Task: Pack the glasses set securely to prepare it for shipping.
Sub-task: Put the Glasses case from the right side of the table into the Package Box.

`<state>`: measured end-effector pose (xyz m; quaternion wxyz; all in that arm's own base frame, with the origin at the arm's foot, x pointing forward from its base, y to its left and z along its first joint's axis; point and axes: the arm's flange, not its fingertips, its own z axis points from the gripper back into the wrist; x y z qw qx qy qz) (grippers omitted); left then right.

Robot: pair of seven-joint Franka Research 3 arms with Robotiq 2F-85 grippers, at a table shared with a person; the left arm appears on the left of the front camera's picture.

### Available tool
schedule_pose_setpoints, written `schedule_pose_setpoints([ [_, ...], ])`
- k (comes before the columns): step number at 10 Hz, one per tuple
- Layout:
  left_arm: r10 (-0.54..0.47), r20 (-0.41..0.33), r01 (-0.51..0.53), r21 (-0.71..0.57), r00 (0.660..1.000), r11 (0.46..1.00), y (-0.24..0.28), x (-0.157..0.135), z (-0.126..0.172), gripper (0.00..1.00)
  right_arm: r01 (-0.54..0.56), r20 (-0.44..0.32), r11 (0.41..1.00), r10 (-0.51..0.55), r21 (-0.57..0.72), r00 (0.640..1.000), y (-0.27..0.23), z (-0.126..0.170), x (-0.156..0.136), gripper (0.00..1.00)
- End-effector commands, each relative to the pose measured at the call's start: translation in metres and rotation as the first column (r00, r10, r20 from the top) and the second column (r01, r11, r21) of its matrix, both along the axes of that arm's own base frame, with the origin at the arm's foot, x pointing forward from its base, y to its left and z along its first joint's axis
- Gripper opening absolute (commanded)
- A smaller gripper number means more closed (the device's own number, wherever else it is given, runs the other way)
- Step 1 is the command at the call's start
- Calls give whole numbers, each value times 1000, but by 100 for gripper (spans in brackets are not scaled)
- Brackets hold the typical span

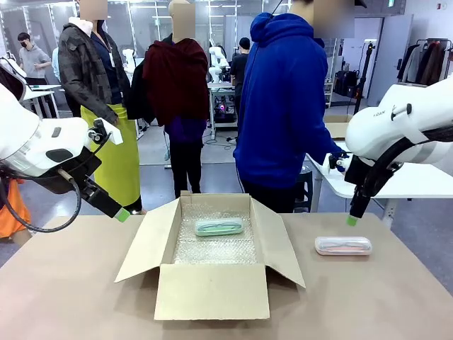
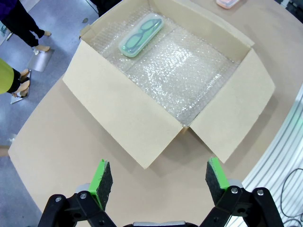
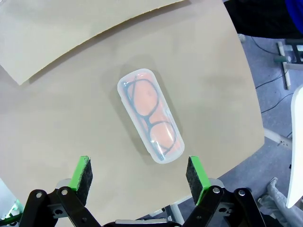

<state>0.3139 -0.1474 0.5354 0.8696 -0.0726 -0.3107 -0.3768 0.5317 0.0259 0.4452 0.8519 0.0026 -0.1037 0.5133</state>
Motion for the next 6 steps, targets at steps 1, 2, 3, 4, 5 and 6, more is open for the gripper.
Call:
schedule_pose_setpoints([
  [1, -9, -1, 9, -9, 1000, 1000, 1, 0, 0, 100, -3, -3, 1000, 3, 0, 1000, 1, 0, 0, 100],
  [2, -9, -1, 9, -9, 1000, 1000, 1, 0, 0, 100, -129, -18, 990, 128, -49, 992, 9, -11, 6, 100],
  [3, -9, -1, 9, -9, 1000, 1000, 1, 0, 0, 100, -206, -23, 976, 205, -76, 978, 13, -20, 13, 100],
  [4, -9, -1, 9, -9, 1000, 1000, 1, 0, 0, 100, -260, -33, 962, 258, -82, 966, 14, -28, 21, 100],
  [5, -9, -1, 9, -9, 1000, 1000, 1, 0, 0, 100, -310, -64, 945, 305, -108, 950, 14, -38, 31, 100],
  [6, -9, -1, 9, -9, 1000, 1000, 1, 0, 0, 100, -344, -96, 932, 334, -114, 938, 13, -48, 39, 100],
])
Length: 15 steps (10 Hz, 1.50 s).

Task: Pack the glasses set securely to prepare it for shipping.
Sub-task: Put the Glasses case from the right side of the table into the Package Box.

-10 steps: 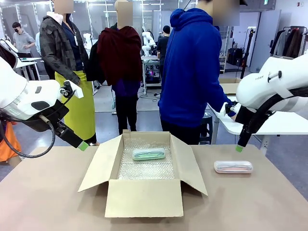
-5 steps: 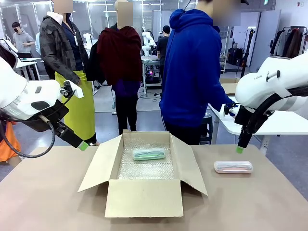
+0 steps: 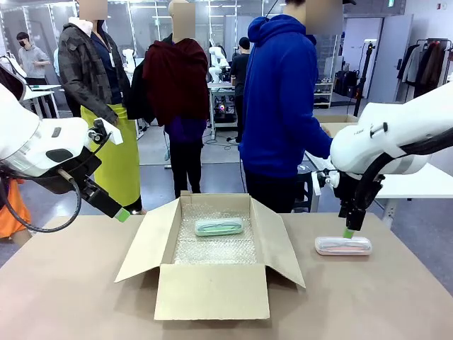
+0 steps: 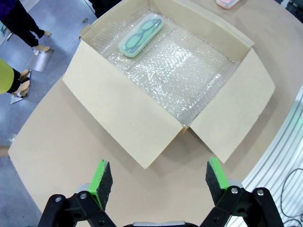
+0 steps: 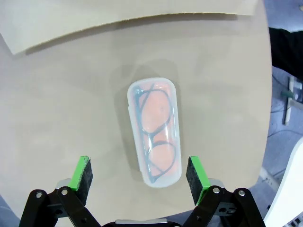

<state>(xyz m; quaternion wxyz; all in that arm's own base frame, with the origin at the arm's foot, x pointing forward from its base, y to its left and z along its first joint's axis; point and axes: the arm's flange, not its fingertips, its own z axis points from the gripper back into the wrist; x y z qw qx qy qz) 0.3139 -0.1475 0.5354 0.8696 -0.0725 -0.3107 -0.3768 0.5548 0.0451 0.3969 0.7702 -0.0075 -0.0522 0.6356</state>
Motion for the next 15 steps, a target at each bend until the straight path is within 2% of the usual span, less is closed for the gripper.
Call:
schedule_pose_setpoints([
  [1, -9, -1, 9, -9, 1000, 1000, 1, 0, 0, 100, -90, -21, 995, 89, -48, 996, -7, -7, 21, 100],
  [3, -9, -1, 9, -9, 1000, 1000, 1, 0, 0, 100, -94, -29, 994, 93, -62, 995, -11, -29, 37, 100],
  [8, -9, -1, 9, -9, 1000, 1000, 1, 0, 0, 100, -80, -65, 996, 77, -40, 995, -9, -68, 51, 100],
  [13, -9, -1, 9, -9, 1000, 1000, 1, 0, 0, 100, -85, -91, 996, 81, -33, 993, -9, -83, 53, 100],
  [14, -9, -1, 9, -9, 1000, 1000, 1, 0, 0, 100, -84, -99, 996, 81, -32, 992, -9, -86, 53, 97],
  [15, -9, -1, 9, -9, 1000, 1000, 1, 0, 0, 100, -85, -98, 996, 82, -27, 992, -10, -87, 53, 87],
])
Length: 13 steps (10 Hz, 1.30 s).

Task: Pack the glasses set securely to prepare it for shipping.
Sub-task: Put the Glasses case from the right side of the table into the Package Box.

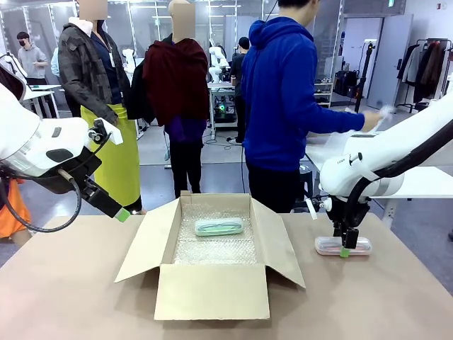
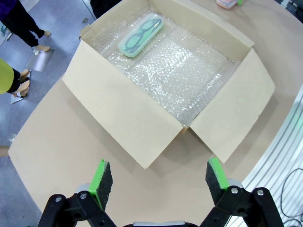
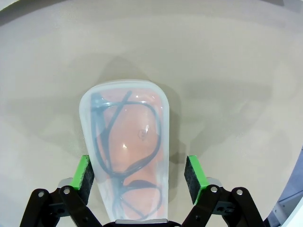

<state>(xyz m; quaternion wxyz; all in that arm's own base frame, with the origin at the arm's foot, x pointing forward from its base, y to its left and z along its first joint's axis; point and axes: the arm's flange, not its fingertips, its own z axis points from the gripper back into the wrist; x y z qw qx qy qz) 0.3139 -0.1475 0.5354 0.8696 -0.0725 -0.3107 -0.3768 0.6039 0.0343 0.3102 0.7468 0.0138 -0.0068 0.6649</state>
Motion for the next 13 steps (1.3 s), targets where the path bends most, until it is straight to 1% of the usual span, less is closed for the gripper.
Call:
schedule_pose_setpoints([
  [1, -9, -1, 9, -9, 1000, 1000, 1, 0, 0, 100, -7, 2, 1000, 7, -1, 1000, 1, 1, 4, 77],
  [4, -9, -1, 9, -9, 1000, 1000, 1, 0, 0, 100, -4, 2, 1000, 4, -2, 1000, -1, 4, 0, 47],
  [5, -9, -1, 9, -9, 1000, 1000, 1, 0, 0, 100, 25, -8, 1000, -25, 3, 1000, 1, 10, -2, 38],
  [6, -9, -1, 9, -9, 1000, 1000, 1, 0, 0, 100, 43, -22, 999, -44, -32, 999, 7, 28, -8, 38],
  [7, -9, -1, 9, -9, 1000, 1000, 1, 0, 0, 100, 56, -6, 998, -56, -7, 998, 13, 63, -19, 38],
  [8, -9, -1, 9, -9, 1000, 1000, 1, 0, 0, 100, 68, 13, 997, -68, -21, 998, 20, 93, -28, 38],
  [9, -9, -1, 9, -9, 1000, 1000, 1, 0, 0, 100, 51, 13, 999, -51, -18, 999, 30, 116, -36, 38],
  [10, -9, -1, 9, -9, 1000, 1000, 1, 0, 0, 100, 51, 5, 999, -51, -18, 999, 39, 132, -40, 38],
  [11, -9, -1, 9, -9, 1000, 1000, 1, 0, 0, 100, 80, 7, 996, -79, -31, 997, 50, 144, -44, 38],
  [13, -9, -1, 9, -9, 1000, 1000, 1, 0, 0, 100, 114, 23, 993, -114, -8, 993, 79, 159, -43, 38],
])
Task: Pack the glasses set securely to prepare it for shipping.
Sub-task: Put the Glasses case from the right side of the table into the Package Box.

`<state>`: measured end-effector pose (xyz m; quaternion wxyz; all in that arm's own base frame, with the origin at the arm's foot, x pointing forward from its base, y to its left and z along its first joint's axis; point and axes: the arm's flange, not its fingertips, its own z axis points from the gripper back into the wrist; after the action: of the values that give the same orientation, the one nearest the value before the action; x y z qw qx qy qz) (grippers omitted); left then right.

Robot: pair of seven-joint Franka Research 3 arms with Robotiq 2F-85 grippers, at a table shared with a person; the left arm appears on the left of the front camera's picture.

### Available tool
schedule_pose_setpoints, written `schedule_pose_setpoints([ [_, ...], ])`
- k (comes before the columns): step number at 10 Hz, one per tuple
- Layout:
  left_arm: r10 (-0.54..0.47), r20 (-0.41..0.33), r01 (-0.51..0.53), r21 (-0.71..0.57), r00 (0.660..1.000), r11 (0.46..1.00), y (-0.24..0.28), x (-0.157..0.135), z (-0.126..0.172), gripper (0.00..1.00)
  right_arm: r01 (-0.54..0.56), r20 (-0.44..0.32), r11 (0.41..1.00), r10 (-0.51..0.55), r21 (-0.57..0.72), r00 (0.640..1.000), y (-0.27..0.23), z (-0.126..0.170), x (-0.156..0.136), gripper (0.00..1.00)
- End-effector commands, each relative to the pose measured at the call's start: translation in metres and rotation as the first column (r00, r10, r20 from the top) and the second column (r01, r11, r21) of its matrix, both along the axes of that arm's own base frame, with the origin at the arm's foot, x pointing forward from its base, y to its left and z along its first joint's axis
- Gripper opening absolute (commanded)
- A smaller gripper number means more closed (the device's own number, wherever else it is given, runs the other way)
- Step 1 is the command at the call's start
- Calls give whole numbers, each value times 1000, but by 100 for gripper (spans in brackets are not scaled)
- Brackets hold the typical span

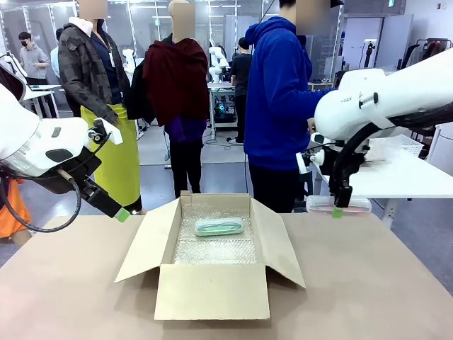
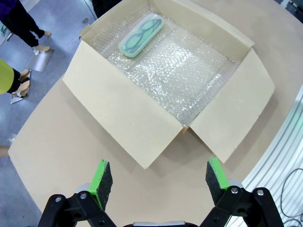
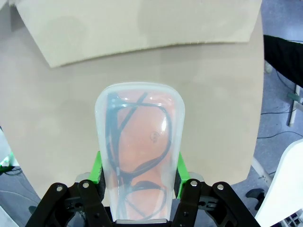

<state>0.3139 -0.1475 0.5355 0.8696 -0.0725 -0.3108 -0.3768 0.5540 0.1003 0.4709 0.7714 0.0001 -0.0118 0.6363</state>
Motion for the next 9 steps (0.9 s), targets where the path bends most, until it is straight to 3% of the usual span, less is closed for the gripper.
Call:
schedule_pose_setpoints([
  [1, -9, -1, 9, -9, 1000, 1000, 1, 0, 0, 100, 35, 16, 999, -35, -10, 999, 35, 10, 10, 38],
  [4, -9, -1, 9, -9, 1000, 1000, 1, 0, 0, 100, 18, 35, 998, -17, -56, 999, 119, 36, 28, 38],
  [9, -9, -1, 9, -9, 1000, 1000, 1, 0, 0, 100, 31, 27, 999, -31, 18, 999, 242, 19, 51, 38],
])
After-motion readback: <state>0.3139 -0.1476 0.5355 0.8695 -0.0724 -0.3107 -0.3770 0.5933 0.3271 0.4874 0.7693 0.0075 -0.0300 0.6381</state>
